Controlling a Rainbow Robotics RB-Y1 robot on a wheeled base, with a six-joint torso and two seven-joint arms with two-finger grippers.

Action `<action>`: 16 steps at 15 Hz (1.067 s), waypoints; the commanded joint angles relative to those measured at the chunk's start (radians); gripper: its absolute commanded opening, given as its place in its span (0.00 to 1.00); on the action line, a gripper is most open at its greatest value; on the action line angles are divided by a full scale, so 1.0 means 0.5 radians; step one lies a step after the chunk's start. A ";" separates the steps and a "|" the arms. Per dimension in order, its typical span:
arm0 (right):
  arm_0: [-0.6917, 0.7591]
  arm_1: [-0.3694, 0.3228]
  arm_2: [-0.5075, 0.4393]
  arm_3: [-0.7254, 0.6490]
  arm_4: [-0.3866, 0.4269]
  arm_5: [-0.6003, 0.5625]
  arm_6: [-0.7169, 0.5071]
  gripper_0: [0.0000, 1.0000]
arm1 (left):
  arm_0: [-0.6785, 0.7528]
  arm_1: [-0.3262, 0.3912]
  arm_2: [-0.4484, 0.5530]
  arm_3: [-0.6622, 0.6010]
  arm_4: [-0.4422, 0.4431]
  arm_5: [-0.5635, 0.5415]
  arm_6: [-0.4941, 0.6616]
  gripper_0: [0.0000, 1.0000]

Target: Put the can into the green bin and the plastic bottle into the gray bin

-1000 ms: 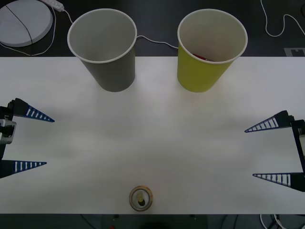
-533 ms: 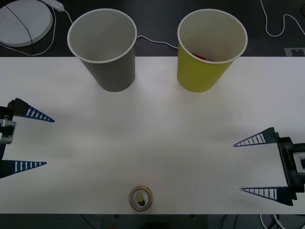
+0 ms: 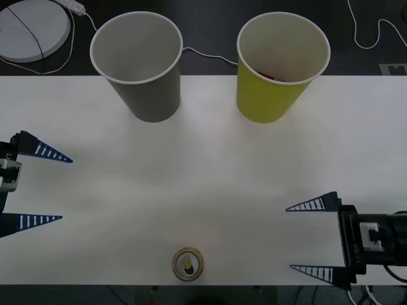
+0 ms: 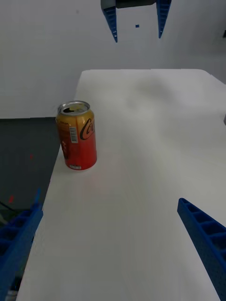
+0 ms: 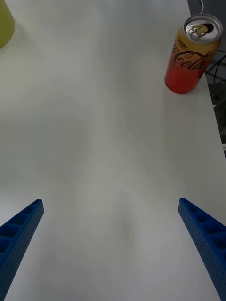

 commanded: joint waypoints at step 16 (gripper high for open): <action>-0.165 0.409 0.261 0.495 0.128 0.110 0.306 1.00 | 0.000 0.000 0.000 0.000 0.000 0.000 0.000 1.00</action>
